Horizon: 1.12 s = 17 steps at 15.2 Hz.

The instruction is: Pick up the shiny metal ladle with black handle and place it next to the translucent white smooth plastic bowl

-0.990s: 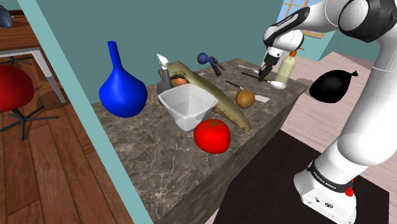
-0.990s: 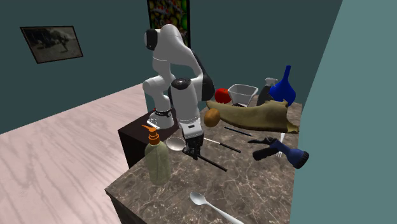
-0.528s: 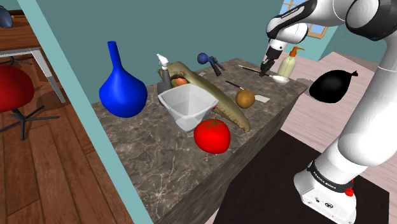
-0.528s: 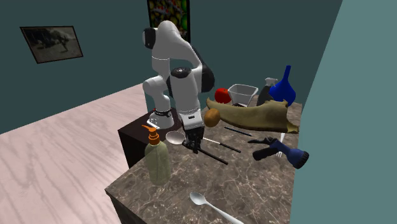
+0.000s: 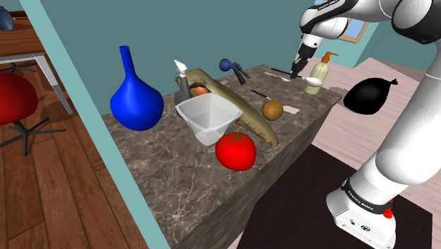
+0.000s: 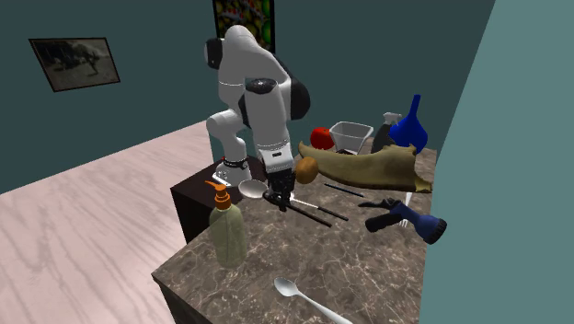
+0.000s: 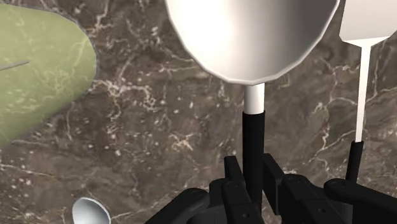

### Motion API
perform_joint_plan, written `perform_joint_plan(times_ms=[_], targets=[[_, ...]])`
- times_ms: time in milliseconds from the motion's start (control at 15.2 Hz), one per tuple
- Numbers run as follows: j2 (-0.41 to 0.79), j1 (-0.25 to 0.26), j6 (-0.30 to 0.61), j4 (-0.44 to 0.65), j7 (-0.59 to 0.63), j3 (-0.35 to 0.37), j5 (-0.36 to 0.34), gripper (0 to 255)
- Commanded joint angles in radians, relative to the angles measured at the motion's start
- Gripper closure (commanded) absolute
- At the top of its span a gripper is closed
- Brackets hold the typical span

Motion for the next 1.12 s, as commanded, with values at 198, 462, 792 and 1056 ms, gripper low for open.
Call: perform_joint_plan(times_ms=[198, 462, 792, 1056], targets=[[-0.022, 0.001, -0.064, 0.046, 0.017, -0.005, -0.019, 255], [-0.035, 0.001, -0.113, 0.086, 0.030, -0.007, -0.030, 255], [-0.044, 0.000, -0.176, 0.142, 0.043, -0.009, -0.040, 255], [-0.048, -0.001, -0.228, 0.191, 0.052, -0.011, -0.045, 255]])
